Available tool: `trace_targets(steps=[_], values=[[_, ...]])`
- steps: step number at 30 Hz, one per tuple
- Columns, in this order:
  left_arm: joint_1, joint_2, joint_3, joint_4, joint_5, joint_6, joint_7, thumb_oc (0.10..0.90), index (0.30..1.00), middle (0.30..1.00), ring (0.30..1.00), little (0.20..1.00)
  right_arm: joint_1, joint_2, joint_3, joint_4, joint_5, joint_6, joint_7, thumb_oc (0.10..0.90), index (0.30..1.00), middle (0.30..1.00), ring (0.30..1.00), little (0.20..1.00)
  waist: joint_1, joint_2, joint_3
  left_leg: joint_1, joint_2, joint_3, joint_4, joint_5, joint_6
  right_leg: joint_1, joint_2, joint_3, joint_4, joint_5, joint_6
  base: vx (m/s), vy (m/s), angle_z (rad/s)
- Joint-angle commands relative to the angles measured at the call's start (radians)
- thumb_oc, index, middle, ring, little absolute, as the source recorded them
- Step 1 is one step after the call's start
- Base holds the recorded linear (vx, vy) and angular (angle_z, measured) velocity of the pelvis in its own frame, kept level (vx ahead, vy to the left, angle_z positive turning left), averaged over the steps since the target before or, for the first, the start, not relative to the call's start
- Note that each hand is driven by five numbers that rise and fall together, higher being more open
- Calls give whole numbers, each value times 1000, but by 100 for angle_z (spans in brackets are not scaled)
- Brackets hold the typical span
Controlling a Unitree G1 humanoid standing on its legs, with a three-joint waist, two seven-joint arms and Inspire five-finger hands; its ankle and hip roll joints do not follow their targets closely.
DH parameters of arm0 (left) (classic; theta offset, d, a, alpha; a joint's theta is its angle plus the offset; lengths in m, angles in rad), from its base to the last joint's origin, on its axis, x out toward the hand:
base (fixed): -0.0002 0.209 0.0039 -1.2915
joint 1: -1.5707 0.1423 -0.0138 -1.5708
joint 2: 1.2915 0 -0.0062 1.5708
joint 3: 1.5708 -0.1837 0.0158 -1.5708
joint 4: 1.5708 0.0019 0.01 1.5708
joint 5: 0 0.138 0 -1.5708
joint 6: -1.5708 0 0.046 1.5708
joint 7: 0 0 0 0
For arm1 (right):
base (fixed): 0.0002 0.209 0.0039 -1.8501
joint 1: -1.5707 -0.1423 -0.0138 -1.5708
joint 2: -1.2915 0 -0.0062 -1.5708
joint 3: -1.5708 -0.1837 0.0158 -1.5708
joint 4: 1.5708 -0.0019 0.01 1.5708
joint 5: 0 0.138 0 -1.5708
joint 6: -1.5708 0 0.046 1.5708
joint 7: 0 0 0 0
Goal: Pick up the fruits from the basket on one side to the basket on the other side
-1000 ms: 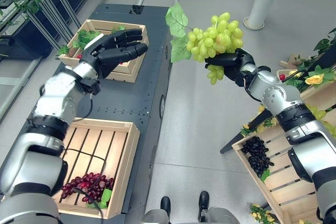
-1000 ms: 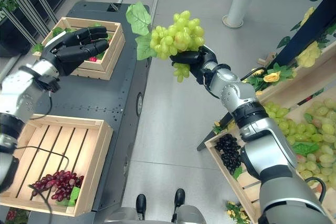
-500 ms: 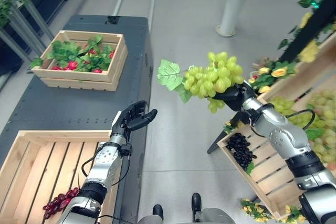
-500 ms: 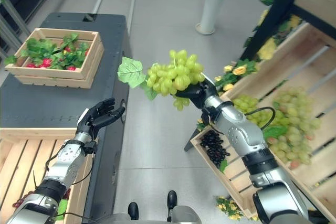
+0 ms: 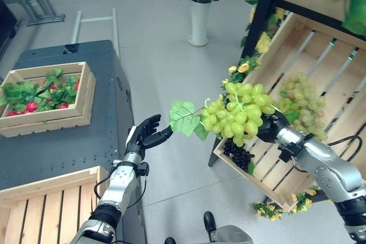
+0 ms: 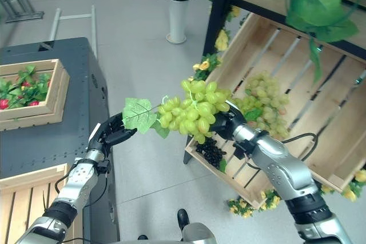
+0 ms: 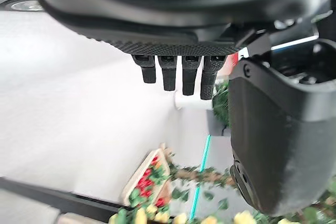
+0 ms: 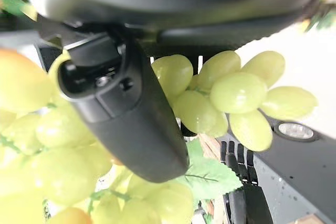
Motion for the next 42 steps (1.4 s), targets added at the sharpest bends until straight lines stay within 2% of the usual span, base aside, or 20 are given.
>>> trace_targets(steps=[1,9,14,15,19,24,29,31,37,42], values=[[-61,12,-6,39,35,-127,18,800,900,900,900,900,-49,-30,-151,-46,54,-85,76,400,300,300,300,300,-17,4,-102,-40,-44,-5,10,-73,37,25,37,5,1,-46,3,-7,48,-36],[-55,9,-9,73,23,-145,28,800,900,900,900,900,31,-63,-272,-99,133,-101,57,400,300,300,300,300,-65,2,-97,-37,-39,34,10,-80,40,10,51,42,7,-42,7,-14,32,-17],[-49,0,-19,88,19,-153,34,800,900,900,900,900,48,-82,-347,-56,132,-142,1,400,300,300,300,300,-88,4,-98,-35,-37,51,10,-86,40,5,59,61,7,-40,8,1,41,-16],[-46,-3,-23,88,21,-152,35,800,900,900,900,900,47,-86,-358,-43,127,-149,-10,400,300,300,300,300,-92,11,-100,-27,-38,38,10,-106,42,15,58,59,4,-56,14,65,93,-9],[-38,-15,-33,87,32,-149,50,800,900,900,900,900,43,-111,-400,14,104,-178,-42,400,300,300,300,300,-96,11,-107,-25,-39,37,10,-110,43,16,62,66,3,-57,15,22,32,-5],[-38,-15,-46,89,36,-144,52,800,900,900,900,900,5,-141,-407,84,120,-211,-94,400,300,300,300,300,-90,7,-113,-27,-38,34,10,-114,43,15,65,69,1,-56,17,0,0,0],[-34,-23,-69,88,57,-136,58,800,900,900,900,900,-74,-185,-383,194,143,-196,-132,400,300,300,300,300,-74,2,-124,-27,-37,26,10,-114,42,18,67,60,1,-58,17,-8,-12,0],[-32,-21,-73,87,58,-133,55,800,900,900,900,900,-110,-205,-369,245,151,-183,-140,400,300,300,300,300,-64,-9,-128,-35,-37,36,10,-93,38,10,67,60,1,-41,11,-39,-62,0],[-27,-22,-101,88,65,-136,52,800,900,900,900,900,-240,-304,-311,448,68,-168,-183,400,300,300,300,300,-29,-18,-137,-41,-39,14,10,-90,36,13,65,41,1,-42,11,3,-1,1],[-34,-22,-111,88,68,-134,57,800,900,900,900,900,-317,-353,-254,589,8,-167,-186,400,300,300,300,300,-10,-24,-137,-46,-40,-1,10,-87,36,14,63,30,1,-43,9,6,-1,3]])
